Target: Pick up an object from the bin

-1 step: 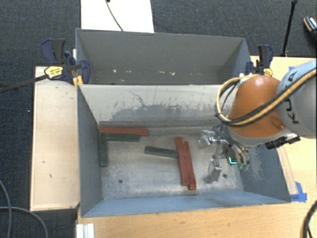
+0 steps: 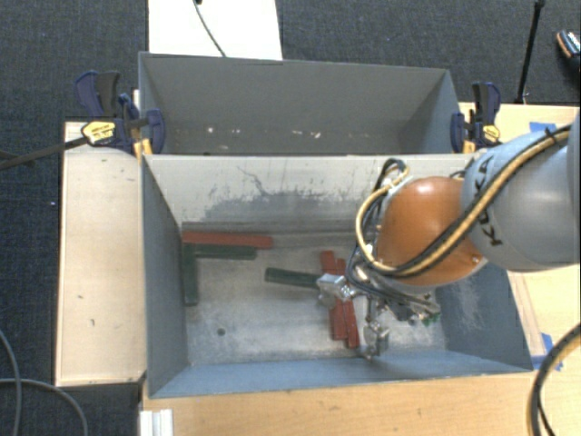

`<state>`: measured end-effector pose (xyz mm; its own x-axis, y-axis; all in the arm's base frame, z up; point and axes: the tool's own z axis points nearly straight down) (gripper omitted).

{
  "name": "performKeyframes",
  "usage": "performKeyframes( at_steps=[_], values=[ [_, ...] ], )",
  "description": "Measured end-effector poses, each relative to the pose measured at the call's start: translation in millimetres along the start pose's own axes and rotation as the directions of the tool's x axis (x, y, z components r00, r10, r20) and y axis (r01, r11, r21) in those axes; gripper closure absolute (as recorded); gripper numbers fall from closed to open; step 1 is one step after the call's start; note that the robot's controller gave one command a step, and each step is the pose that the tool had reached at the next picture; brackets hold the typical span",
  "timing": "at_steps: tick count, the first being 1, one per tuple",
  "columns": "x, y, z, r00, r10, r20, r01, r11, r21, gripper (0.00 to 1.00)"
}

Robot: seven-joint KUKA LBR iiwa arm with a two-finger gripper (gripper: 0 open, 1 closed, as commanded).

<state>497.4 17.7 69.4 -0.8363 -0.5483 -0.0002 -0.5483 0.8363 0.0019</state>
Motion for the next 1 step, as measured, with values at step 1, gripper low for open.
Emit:
performKeyframes(
  at_steps=[1],
  values=[
    [-14.2, 16.1, -31.5, 0.953, -0.303, 0.004, 0.303, 0.953, 0.004, 0.00]
  ],
)
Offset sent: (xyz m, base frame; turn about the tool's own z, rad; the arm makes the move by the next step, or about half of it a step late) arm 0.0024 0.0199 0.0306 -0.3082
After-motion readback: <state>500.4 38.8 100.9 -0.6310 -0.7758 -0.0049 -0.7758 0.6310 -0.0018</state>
